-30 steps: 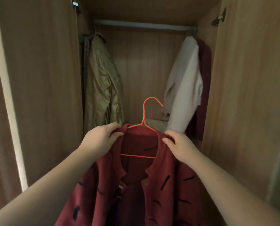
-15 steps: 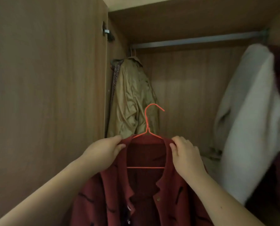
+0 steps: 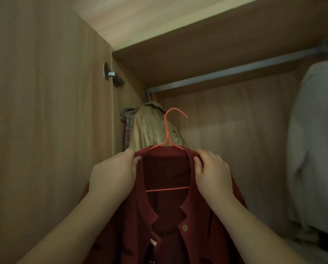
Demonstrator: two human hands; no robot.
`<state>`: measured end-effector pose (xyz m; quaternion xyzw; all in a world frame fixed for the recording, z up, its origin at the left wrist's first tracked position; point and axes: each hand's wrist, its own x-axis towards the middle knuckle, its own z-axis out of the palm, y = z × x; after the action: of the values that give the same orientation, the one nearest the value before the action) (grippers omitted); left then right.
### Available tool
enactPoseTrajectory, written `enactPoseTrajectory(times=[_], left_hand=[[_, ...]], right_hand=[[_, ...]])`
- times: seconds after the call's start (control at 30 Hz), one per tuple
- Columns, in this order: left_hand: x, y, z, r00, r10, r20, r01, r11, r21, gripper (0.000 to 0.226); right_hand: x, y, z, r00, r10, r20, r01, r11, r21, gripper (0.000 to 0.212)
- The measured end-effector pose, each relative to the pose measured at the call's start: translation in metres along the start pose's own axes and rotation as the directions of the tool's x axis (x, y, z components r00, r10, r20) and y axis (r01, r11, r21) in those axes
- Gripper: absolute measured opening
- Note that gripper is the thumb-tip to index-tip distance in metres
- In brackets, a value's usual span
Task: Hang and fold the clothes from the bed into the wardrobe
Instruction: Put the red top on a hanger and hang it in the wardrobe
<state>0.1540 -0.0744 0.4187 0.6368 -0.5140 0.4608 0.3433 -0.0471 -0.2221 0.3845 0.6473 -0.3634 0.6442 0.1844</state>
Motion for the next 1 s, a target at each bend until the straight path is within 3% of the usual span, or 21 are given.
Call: enactPoseTrajectory(times=[0.13,0.23,0.6,0.73,0.83,1.0], left_hand=[[0.052,0.0,0.018,0.998,-0.004,-0.068,0.01,0.996,0.087,0.029],[0.089,-0.001,0.028,0.993,0.026,-0.113,0.0,0.975,0.221,0.034],[0.219,0.006,0.064,0.995,-0.048,-0.091,0.089,0.843,0.53,0.038],[0.263,0.021,0.071,0.995,0.007,-0.104,0.062,0.761,0.646,0.038],[0.294,0.035,0.083,0.995,-0.039,-0.088,0.088,0.745,0.661,0.036],[0.324,0.038,0.106,0.986,-0.157,-0.052,0.156,0.77,0.619,0.033]], right_hand=[[0.023,0.002,0.035,0.999,0.029,0.024,-0.029,1.0,0.008,0.059],[0.034,0.008,0.068,0.996,-0.001,0.092,-0.004,0.999,0.053,0.068],[0.145,0.004,0.216,0.989,-0.094,0.11,0.05,0.936,0.349,0.078],[0.178,0.001,0.255,0.993,-0.072,0.093,0.025,0.905,0.425,0.08],[0.205,0.002,0.279,0.991,-0.07,0.117,0.007,0.882,0.472,0.081],[0.237,0.008,0.312,0.976,-0.123,0.18,0.021,0.875,0.484,0.064]])
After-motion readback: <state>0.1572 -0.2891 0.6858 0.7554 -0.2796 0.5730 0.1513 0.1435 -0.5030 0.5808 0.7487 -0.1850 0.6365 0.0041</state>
